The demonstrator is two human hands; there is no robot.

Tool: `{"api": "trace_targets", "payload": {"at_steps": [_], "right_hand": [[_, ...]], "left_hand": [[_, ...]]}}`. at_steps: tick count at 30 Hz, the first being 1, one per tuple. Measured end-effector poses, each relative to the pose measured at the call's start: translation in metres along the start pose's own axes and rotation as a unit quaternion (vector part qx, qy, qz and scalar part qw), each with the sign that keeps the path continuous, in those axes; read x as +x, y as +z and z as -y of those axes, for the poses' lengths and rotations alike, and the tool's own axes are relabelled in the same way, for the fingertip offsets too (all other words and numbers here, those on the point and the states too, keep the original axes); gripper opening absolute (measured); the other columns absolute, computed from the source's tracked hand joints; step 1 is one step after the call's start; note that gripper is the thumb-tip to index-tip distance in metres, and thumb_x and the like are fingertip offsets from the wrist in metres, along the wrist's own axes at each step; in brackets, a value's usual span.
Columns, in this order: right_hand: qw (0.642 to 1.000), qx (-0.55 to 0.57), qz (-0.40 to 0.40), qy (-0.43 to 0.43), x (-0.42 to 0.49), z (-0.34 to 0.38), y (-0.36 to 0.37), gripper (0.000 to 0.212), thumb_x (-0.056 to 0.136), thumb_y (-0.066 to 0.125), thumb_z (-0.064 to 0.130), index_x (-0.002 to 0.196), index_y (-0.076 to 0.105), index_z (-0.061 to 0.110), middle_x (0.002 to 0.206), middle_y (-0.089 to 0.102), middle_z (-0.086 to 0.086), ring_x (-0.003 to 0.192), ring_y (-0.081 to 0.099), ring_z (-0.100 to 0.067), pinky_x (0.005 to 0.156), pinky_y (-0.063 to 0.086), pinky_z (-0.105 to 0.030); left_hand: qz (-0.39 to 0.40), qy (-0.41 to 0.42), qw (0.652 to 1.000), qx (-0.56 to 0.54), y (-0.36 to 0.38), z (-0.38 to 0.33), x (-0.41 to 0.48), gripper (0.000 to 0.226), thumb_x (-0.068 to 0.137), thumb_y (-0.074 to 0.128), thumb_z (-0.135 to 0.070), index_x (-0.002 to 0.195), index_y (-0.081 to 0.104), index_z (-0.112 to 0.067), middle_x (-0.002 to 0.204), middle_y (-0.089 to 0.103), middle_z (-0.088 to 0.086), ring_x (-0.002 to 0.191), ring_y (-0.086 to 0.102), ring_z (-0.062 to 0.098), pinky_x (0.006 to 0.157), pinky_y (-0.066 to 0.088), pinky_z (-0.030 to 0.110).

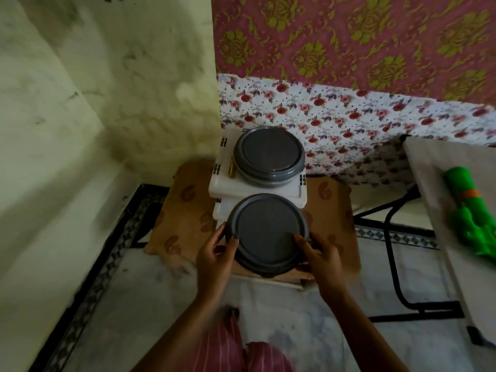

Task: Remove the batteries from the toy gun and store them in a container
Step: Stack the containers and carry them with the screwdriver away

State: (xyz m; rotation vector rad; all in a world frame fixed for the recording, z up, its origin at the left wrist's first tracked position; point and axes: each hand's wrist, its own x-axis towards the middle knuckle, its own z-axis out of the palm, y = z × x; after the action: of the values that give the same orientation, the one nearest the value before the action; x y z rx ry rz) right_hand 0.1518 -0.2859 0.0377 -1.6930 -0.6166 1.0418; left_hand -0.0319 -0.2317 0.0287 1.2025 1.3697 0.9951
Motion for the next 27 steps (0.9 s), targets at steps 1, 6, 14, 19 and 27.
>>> {"api": "trace_targets", "payload": {"at_steps": [1,6,14,19,27], "right_hand": [[1.0,0.003,0.005,0.012,-0.004,-0.008,0.0,0.019,0.086,0.061,0.023,0.105,0.06,0.019,0.091,0.065,-0.015,0.076,0.068,-0.022,0.054,0.057,-0.028],[0.998,0.005,0.014,0.058,-0.006,-0.057,0.008,0.026,0.088,0.058,0.025,0.114,0.057,0.019,0.101,0.065,-0.014,0.084,0.068,-0.02,0.057,0.057,-0.026],[0.995,0.035,0.005,0.097,0.028,-0.132,0.034,0.03,0.091,0.054,0.021,0.12,0.056,0.014,0.106,0.062,-0.019,0.084,0.067,-0.022,0.059,0.058,-0.027],[0.992,0.066,-0.001,0.103,0.058,-0.148,0.05,0.035,0.091,0.053,0.022,0.126,0.052,0.014,0.107,0.061,-0.012,0.089,0.066,-0.023,0.063,0.059,-0.03],[0.989,0.122,-0.023,0.075,0.145,-0.123,0.077,0.042,0.092,0.054,0.024,0.13,0.046,0.008,0.113,0.062,-0.01,0.099,0.065,-0.027,0.072,0.06,-0.038]], "left_hand": [[-0.001,-0.005,1.0,0.005,-0.001,0.006,-0.006,0.041,0.086,0.064,-0.016,0.126,0.058,-0.011,0.11,0.064,-0.004,0.081,0.061,-0.015,0.066,0.048,0.005],[-0.016,-0.038,0.998,0.041,-0.005,0.052,-0.018,0.037,0.084,0.066,-0.018,0.12,0.063,-0.009,0.104,0.068,-0.003,0.08,0.062,-0.013,0.066,0.048,0.004],[-0.019,-0.068,0.995,0.07,0.007,0.129,0.011,0.045,0.085,0.066,-0.019,0.129,0.057,-0.012,0.117,0.065,-0.001,0.077,0.062,-0.006,0.071,0.056,0.021],[-0.028,-0.064,0.995,0.068,0.019,0.158,0.042,0.051,0.087,0.064,-0.023,0.135,0.051,-0.012,0.128,0.06,0.003,0.084,0.06,-0.002,0.078,0.057,0.035],[-0.019,-0.035,0.999,0.026,0.053,0.148,0.131,0.034,0.092,0.055,-0.032,0.123,0.055,-0.018,0.126,0.06,0.003,0.11,0.06,0.017,0.09,0.054,0.041]]}}
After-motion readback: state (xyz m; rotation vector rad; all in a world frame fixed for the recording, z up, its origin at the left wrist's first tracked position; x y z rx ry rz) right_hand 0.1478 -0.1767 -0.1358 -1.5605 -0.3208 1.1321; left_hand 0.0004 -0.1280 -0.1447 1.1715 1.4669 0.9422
